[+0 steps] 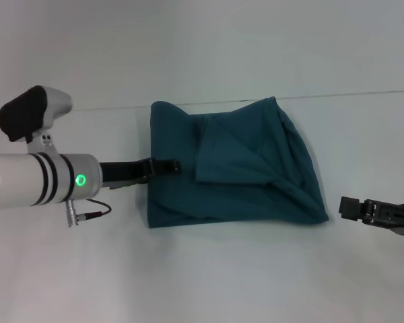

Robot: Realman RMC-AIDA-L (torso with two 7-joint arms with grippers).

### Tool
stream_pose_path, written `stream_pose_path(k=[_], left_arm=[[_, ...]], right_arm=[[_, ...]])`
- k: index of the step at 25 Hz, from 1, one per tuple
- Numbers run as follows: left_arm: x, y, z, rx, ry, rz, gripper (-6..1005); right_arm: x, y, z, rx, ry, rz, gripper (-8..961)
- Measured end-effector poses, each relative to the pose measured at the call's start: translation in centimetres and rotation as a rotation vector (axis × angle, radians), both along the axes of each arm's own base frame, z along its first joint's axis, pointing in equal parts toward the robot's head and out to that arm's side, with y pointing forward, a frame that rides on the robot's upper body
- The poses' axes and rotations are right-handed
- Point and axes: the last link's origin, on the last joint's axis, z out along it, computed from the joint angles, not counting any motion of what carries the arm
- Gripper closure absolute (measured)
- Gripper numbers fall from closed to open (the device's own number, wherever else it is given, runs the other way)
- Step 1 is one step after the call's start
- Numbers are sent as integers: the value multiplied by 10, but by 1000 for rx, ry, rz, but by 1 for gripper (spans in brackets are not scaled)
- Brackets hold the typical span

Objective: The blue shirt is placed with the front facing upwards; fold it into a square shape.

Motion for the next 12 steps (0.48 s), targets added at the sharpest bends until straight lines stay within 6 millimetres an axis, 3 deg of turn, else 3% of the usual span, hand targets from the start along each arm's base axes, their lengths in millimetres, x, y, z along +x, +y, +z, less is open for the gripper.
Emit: stream_pose_path(k=[12], left_arm=[[28,4,-23,-48,51,-70,196]], right_arm=[[0,0,0,2,2,0,279]])
